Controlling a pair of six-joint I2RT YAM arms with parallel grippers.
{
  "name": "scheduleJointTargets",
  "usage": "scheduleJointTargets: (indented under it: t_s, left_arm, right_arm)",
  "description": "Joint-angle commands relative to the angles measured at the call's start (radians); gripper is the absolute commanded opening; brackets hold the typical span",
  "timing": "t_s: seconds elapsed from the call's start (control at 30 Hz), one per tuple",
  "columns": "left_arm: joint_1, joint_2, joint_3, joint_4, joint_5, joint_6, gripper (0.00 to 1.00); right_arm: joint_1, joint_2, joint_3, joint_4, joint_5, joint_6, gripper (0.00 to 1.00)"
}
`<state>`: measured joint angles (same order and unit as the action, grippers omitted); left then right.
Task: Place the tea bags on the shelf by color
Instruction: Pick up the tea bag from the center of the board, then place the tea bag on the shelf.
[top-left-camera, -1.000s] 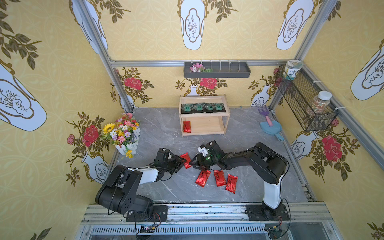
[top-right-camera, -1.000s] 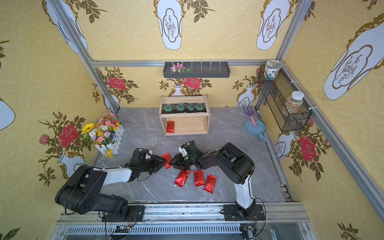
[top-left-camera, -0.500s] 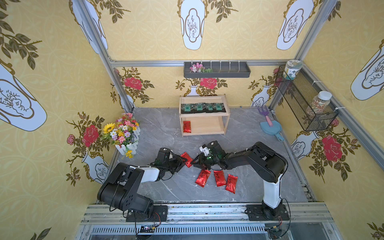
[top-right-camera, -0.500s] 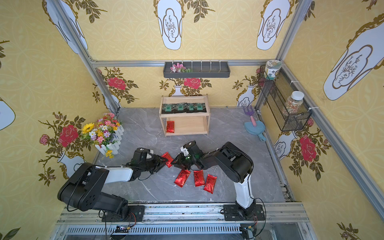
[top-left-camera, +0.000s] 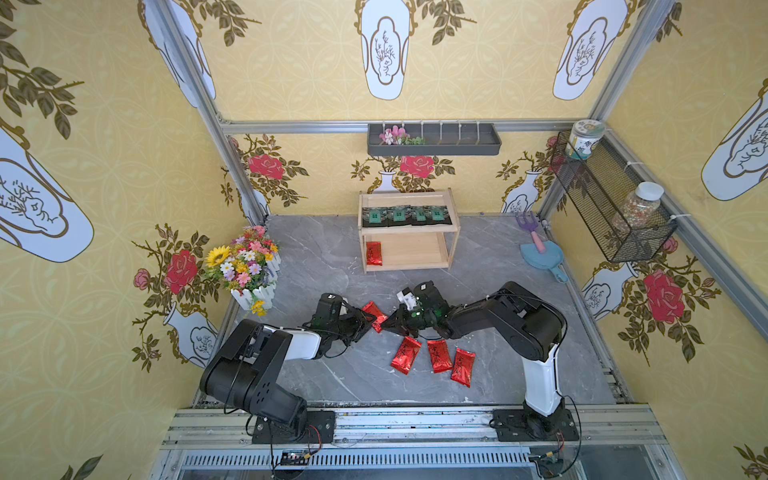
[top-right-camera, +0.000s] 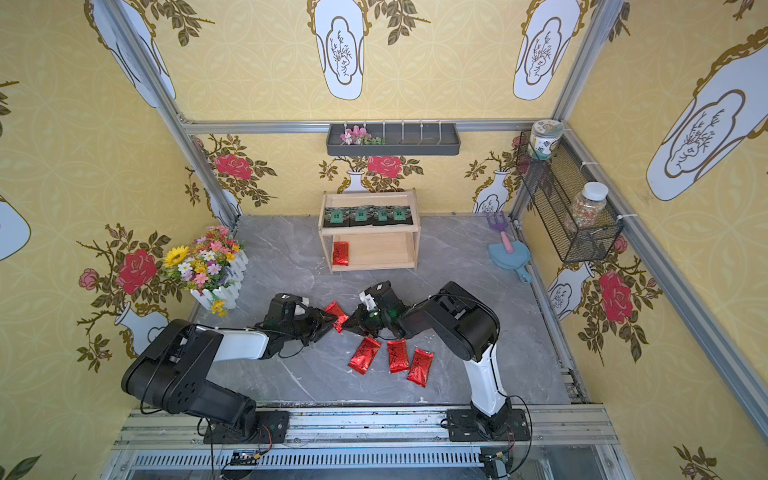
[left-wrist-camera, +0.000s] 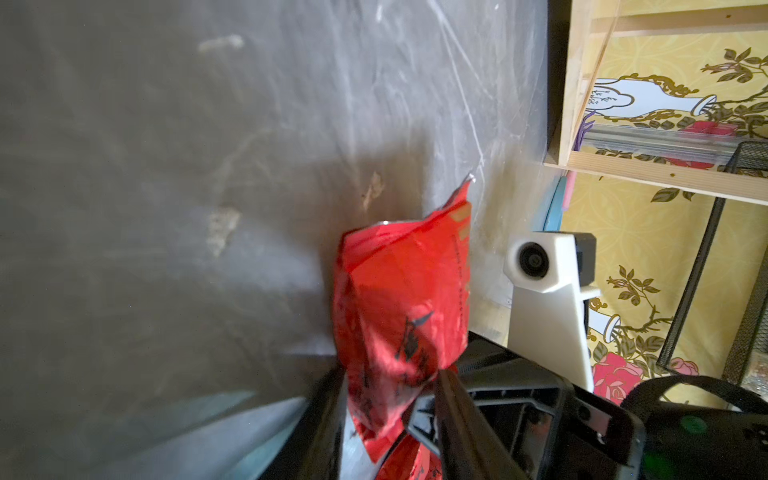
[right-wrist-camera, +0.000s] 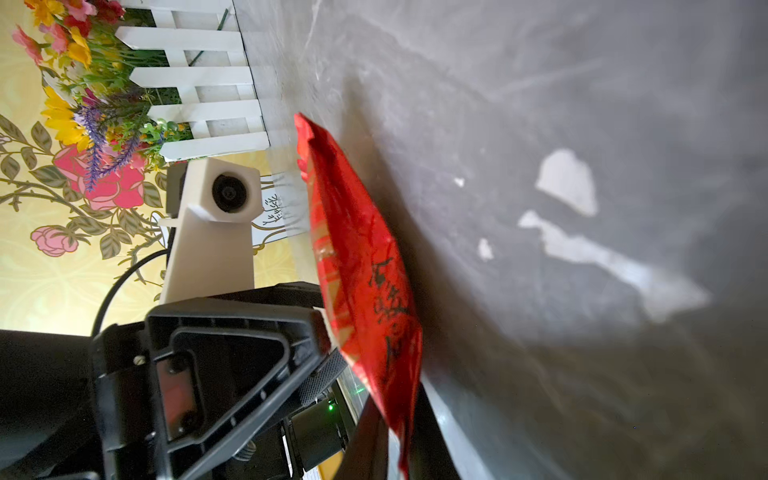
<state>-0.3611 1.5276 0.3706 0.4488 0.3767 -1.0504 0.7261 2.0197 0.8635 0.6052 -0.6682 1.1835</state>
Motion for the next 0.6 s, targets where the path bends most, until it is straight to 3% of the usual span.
scheduleJointTargets:
  t_s: [0.0, 0.23, 0.57]
  left_arm:
    - [-0.001, 0.008, -0.004, -0.131, -0.040, 0.011, 0.41]
    - [0.016, -0.092, 0.040, -0.216, -0.062, 0.032, 0.42]
    - [0.118, -0.273, 0.174, -0.398, -0.108, 0.118, 0.42]
  right_arm:
    - [-0.002, -0.003, 0.000, 0.071, -0.005, 0.011, 0.09]
    - [-0.001, -0.035, -0.040, 0.168, 0.048, 0.064, 0.00]
    - [-0.004, -0.024, -0.093, 0.480, 0.353, 0.247, 0.00]
